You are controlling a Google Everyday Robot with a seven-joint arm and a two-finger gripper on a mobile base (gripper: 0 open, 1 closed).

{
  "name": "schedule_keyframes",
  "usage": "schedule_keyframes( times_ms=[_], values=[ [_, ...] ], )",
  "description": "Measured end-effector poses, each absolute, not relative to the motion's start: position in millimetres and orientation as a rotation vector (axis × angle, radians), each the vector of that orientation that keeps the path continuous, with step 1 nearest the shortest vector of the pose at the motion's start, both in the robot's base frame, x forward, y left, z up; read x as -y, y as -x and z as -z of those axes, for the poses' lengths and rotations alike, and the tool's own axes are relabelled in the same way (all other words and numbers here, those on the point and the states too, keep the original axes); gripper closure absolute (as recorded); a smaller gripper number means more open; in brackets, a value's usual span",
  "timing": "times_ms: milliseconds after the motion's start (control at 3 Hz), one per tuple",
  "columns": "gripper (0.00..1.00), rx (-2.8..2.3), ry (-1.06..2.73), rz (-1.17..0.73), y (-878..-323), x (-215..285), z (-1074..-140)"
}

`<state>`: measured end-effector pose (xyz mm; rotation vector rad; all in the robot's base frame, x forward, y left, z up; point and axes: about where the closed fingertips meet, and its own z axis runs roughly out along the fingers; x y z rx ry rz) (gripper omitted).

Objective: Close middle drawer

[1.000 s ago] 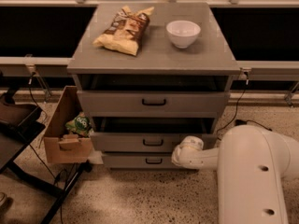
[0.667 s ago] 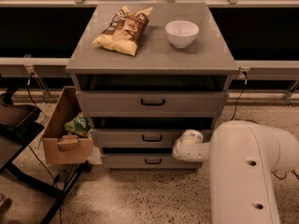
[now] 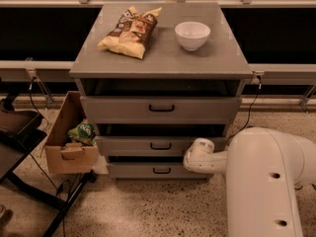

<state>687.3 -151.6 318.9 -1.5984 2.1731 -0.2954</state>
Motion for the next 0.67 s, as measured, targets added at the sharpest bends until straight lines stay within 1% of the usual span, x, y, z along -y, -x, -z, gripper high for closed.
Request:
schedule_keyframes(
  times_ms=[333,667],
  values=[
    [1.0,-2.204,1.572,0.351,-657.4,164.6,-354.2],
    [1.0,-2.164,1.642,0.38,-614.0,175.3,-411.9]
  ],
)
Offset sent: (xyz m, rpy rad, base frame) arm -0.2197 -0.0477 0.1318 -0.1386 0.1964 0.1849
